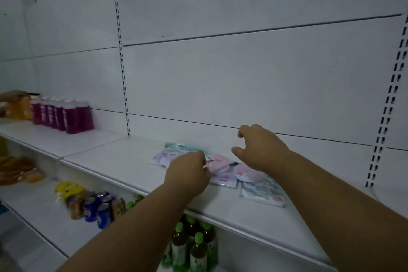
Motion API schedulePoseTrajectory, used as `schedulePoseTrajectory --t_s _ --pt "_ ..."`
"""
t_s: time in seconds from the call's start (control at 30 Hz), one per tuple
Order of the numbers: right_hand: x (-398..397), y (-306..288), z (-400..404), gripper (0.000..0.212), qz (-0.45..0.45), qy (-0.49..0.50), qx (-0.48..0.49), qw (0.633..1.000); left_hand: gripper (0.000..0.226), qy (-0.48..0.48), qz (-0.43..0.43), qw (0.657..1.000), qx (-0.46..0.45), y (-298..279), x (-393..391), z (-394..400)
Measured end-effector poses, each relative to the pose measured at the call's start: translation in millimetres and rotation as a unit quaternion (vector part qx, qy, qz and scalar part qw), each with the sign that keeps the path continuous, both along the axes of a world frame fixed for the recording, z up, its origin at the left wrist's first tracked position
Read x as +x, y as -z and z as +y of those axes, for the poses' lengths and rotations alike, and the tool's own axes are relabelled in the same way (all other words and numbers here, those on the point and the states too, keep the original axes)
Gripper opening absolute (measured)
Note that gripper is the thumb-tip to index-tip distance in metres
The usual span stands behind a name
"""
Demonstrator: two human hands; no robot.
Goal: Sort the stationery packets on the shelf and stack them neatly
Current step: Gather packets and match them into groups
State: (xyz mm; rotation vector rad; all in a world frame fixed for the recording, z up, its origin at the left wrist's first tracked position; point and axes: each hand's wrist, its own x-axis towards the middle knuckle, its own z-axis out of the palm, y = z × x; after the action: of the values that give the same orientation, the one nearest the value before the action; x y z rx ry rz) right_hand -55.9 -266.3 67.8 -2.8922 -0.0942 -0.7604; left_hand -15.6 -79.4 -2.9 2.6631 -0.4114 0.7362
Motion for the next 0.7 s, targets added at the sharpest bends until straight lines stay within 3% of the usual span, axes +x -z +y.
schedulePoseTrajectory --t_s 0.13,0.23,0.37,0.47,0.57,0.7 --pt "33.9 2.4 13.8 0.041 0.017 0.007 0.007 1.000 0.026 -0.048 -0.018 0.994 0.093 -9.5 44.3 16.0" --pt "48.4 9.8 26.9 0.041 0.022 0.013 0.014 1.000 0.052 -0.086 0.075 0.981 0.155 -11.5 74.0 26.3" --pt "52.4 21.2 41.2 0.043 0.035 0.056 0.016 0.998 0.078 -0.065 0.196 0.967 0.146 -12.1 104.4 33.4" --pt "50.1 25.0 48.6 0.043 0.035 0.092 0.020 0.995 0.088 -0.043 0.164 0.974 0.152 -17.6 111.8 38.2" --pt "45.0 30.0 50.9 0.043 0.027 0.128 0.029 0.991 0.069 0.023 0.168 0.982 0.084 -25.8 114.7 46.8" --pt "36.7 43.6 42.6 0.042 0.039 0.187 0.042 0.981 0.028 0.151 0.122 0.969 -0.150 -43.3 105.8 48.5"
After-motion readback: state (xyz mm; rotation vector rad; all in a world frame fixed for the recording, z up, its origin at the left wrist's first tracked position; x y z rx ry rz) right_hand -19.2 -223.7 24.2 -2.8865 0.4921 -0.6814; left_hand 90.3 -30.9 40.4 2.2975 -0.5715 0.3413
